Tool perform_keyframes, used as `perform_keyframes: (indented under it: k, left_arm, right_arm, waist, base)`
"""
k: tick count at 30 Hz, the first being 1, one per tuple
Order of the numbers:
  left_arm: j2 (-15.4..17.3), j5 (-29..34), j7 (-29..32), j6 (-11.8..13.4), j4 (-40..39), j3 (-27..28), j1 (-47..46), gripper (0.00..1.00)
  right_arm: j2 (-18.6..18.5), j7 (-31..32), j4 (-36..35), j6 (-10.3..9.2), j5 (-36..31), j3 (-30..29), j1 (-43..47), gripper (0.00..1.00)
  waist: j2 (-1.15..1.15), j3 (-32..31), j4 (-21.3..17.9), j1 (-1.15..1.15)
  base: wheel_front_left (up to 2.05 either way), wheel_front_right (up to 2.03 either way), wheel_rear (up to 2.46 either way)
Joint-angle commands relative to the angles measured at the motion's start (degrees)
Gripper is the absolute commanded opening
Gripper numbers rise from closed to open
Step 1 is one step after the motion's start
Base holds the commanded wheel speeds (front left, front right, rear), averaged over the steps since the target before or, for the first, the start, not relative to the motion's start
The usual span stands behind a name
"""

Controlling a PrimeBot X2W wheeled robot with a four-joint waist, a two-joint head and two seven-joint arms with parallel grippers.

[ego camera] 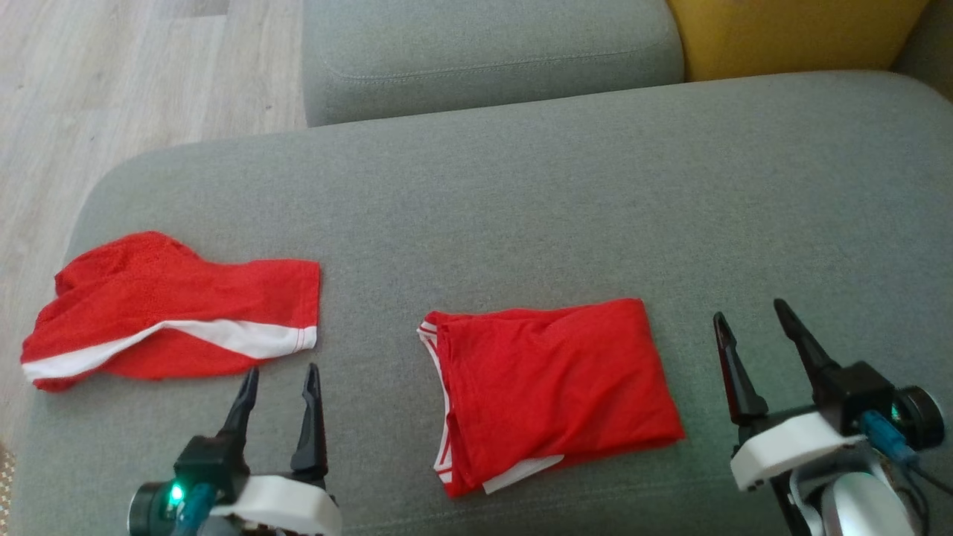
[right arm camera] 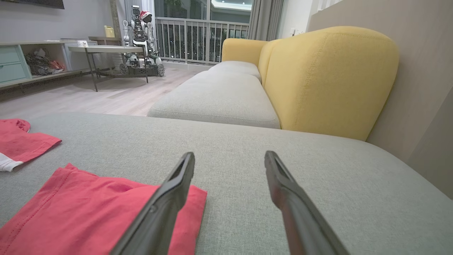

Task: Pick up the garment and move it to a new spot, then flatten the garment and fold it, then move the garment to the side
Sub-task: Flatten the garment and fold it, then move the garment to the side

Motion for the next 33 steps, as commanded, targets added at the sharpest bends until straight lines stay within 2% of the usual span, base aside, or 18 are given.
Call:
perform_keyframes:
  k: [1,11,17,33]
  left_arm:
    - [-0.2,0.1,-0.7,0.3,-1.6,2.4,-1.8,1.0]
    - [-0.2,0.5,-0.7,0.3,-1.5,2.9,-1.9,1.0]
    - [-0.2,0.7,-0.7,0.2,-1.9,2.5,-2.0,1.0]
    - [-0.2,2.1,-0.7,-1.4,-1.5,1.8,-4.0,1.0]
  right_arm:
    - [0.1,-0.8,-2.6,-0.01,0.0,1.0,-1.4,1.0]
    - [0.1,-1.2,-4.1,-0.01,0.1,0.4,-0.2,1.0]
    - [0.1,-1.3,-2.7,-0.01,2.2,0.6,-0.4,1.0]
    - [0.1,2.4,13.7,-0.01,14.9,4.9,-5.4,1.0]
  waist:
    - [0.0,0.0,0.1,0.0]
    - [0.0,0.2,0.2,0.0]
    - [0.0,0.7,0.5,0.0]
    - [0.0,4.7,2.9,0.0]
  base:
    - [0.0,0.0,0.0]
    - [0.0,0.0,0.0]
    - [0.0,0.0,0.0]
    - [0.0,0.0,0.0]
